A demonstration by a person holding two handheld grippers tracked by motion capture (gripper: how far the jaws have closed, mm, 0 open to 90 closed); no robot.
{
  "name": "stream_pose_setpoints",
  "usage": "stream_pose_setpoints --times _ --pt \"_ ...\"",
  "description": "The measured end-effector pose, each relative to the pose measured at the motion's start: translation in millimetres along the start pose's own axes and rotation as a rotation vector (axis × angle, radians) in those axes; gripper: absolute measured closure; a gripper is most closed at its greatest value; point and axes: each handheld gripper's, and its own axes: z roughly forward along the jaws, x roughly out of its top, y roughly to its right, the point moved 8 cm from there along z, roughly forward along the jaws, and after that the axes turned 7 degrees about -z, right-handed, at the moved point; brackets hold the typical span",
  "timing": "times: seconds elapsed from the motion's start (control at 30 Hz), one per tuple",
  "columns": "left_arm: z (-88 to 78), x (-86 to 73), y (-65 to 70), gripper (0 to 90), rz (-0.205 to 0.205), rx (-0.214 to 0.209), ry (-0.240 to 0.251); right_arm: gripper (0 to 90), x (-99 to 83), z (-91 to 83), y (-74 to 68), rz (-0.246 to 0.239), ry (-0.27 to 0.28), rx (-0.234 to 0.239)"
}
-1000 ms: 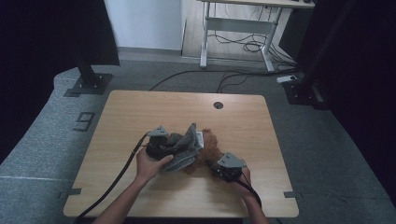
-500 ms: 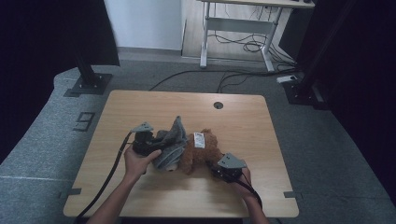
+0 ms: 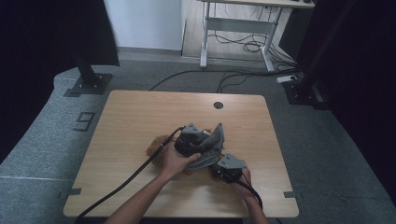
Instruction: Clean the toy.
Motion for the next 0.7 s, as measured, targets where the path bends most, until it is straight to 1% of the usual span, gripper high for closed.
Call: stream_pose_setpoints --times 0.07,0.17,0.23,0.27,0.3,0.37,0.43,0.47,0.5,0.53,0.6,0.7 --pt "-3.7 -1.1 -0.1 75.8 0.002 -0.004 0.003 48.7 -1.4 -0.4 0.3 0.000 0.004 0.006" --pt "-11.9 -3.2 -6.2 76.1 0.013 0.020 0.006 49.0 -1.2 -0.4 0.1 0.002 0.003 0.004" --pt "-20.6 -4.3 -14.9 76.2 0.003 0.045 0.018 49.1 -1.6 -0.5 0.7 0.007 0.002 0.004" --pt "-25.1 -5.2 -20.6 76.2 -0.008 0.055 0.025 49.2 -1.8 -0.5 1.1 0.009 0.003 0.004" --pt "-30.8 -7.0 -28.5 76.2 -0.027 0.062 0.033 49.3 -1.8 -0.3 1.2 0.011 0.004 0.005" --pt "-39.2 -10.7 -38.8 76.2 -0.049 0.073 0.046 49.4 -1.9 -0.1 1.4 0.015 0.006 0.006" --pt "-54.2 -17.0 -55.8 76.2 -0.076 0.104 0.064 49.6 -2.0 -0.3 1.3 0.012 0.005 0.008" --pt "-58.4 -19.1 -60.7 76.2 -0.084 0.117 0.066 49.7 -2.3 -0.5 1.1 0.014 0.004 0.008" --pt "-65.6 -23.0 -68.9 76.2 -0.097 0.127 0.069 49.7 -2.5 -0.6 1.1 0.016 0.004 0.009" --pt "-71.6 -25.9 -74.5 76.2 -0.111 0.128 0.076 49.7 -2.7 -0.6 1.2 0.019 0.004 0.010" --pt "-83.7 -29.0 -83.3 76.3 -0.146 0.127 0.104 49.5 -2.7 -0.4 1.1 0.022 0.006 0.008" --pt "-99.5 -32.2 -93.4 76.2 -0.168 0.152 0.132 49.5 -3.2 0.1 1.7 0.032 0.008 0.005"
